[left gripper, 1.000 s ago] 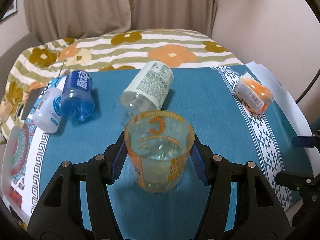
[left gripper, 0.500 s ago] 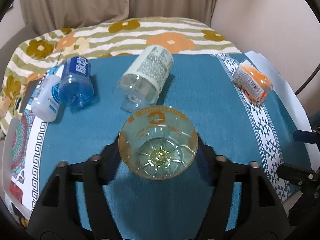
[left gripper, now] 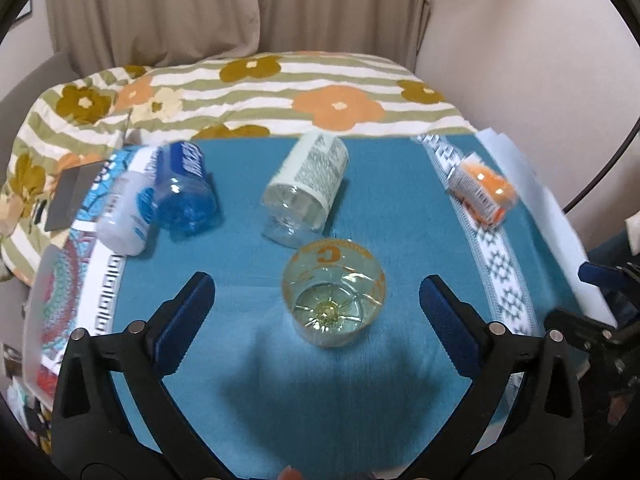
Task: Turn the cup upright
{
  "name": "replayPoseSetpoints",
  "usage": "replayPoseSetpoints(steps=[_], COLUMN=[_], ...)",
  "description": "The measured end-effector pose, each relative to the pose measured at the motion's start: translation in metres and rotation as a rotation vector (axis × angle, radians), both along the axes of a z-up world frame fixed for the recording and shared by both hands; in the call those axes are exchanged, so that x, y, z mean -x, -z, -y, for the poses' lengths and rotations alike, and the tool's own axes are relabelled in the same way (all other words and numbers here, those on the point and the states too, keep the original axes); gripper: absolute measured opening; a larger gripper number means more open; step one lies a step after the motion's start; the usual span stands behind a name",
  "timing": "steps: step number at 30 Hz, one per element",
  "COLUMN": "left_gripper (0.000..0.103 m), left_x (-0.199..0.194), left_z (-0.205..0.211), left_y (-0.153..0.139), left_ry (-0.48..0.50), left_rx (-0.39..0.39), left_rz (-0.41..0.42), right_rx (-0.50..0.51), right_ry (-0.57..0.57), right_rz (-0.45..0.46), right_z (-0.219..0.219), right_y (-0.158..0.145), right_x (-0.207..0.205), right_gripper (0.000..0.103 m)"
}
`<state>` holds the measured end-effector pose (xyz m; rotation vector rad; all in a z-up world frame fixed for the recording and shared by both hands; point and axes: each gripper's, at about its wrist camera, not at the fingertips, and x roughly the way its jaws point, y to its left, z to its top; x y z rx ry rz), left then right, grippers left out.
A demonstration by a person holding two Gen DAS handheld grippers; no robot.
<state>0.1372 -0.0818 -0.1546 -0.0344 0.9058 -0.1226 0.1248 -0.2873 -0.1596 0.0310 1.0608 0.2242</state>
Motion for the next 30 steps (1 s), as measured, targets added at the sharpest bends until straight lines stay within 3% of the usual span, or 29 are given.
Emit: replayPoseSetpoints(steps=[6, 12, 18, 30], left_gripper=[0.103, 0.103, 0.103, 0.103], left_x=[0.03, 0.059, 0.076, 0.091], left_z=[-0.021, -0.039, -0.061, -0.082], left_y=[-0.054, -0.084, -0.102, -0.113], left_ry=[-0.003, -0.019, -0.048, -0.07], left_rx=[-0.006, -0.043, -0.033, -0.028], left_rz=[0.031, 0.018, 0.036, 0.103], right_rx=[0.011, 0.063, 0.101, 0.146], right_ry=[0.045, 0.087, 0.132, 0.182], right_rz=[0.086, 0.16, 0.209, 0.255], right_z=[-0.016, -0.036, -0.053, -0.069], right_y=[-0.043, -0.08, -0.099, -0.108], right_x=[0.016, 0.034, 0.048, 0.066], right_gripper=[0.101, 0.101, 0.101, 0.101])
